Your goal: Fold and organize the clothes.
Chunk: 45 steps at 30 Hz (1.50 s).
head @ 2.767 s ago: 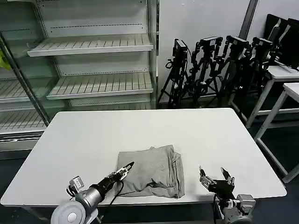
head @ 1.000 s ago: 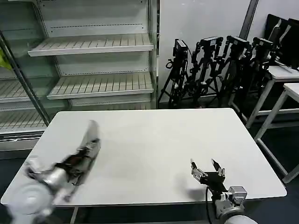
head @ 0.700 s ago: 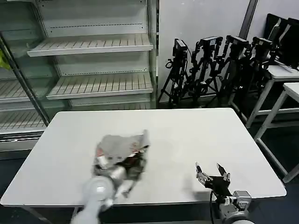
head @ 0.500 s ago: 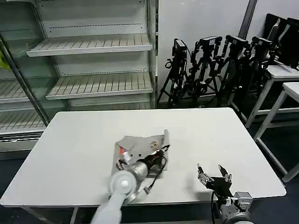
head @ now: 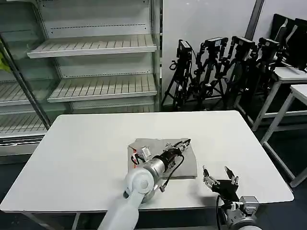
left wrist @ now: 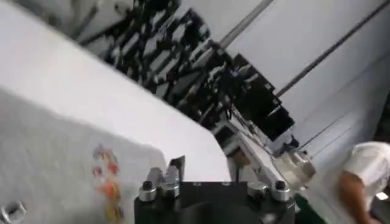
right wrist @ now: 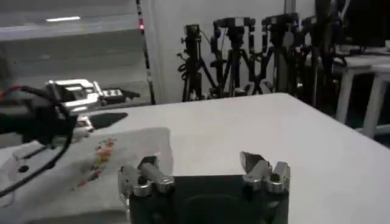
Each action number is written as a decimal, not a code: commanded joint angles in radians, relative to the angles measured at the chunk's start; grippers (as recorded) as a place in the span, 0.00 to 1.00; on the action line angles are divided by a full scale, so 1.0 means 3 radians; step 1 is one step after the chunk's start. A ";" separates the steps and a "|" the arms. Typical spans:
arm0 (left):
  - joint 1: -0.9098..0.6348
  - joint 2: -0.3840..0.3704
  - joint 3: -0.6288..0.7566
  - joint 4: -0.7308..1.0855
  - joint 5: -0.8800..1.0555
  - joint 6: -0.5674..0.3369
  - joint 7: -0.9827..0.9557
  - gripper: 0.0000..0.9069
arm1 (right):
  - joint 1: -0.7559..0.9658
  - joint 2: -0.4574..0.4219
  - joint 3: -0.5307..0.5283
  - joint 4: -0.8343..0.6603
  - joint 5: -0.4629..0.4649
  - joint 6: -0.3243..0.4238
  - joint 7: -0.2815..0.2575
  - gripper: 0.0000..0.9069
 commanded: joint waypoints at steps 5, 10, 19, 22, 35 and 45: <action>0.1082 0.0721 -0.0578 -0.1364 0.2229 -0.0594 0.0305 1.00 | 0.0038 -0.0075 -0.0128 0.0058 -0.0655 0.0355 -0.0020 1.00; 0.1983 0.0729 -0.1205 -0.1682 0.2838 -0.1076 0.0248 1.00 | -0.0035 -0.0040 -0.0183 0.0058 -0.0961 0.0642 -0.0022 1.00; 0.2645 0.0474 -0.1401 -0.1927 0.3524 -0.1387 0.0201 1.00 | -0.0085 0.0022 -0.0347 0.0107 -0.1102 0.0940 0.0042 1.00; 0.2728 0.0399 -0.1327 -0.1986 0.3534 -0.1377 0.0209 1.00 | -0.0068 0.0029 -0.0368 0.0105 -0.1159 0.0909 0.0037 1.00; 0.2794 0.0271 -0.1091 -0.2053 0.3443 -0.1268 0.0248 1.00 | -0.0031 0.0041 -0.0416 0.0052 -0.1167 0.0902 0.0013 1.00; 0.2842 0.0238 -0.1047 -0.2101 0.3423 -0.1270 0.0258 1.00 | -0.0160 0.0035 -0.0413 0.0200 -0.1209 0.0805 -0.0001 1.00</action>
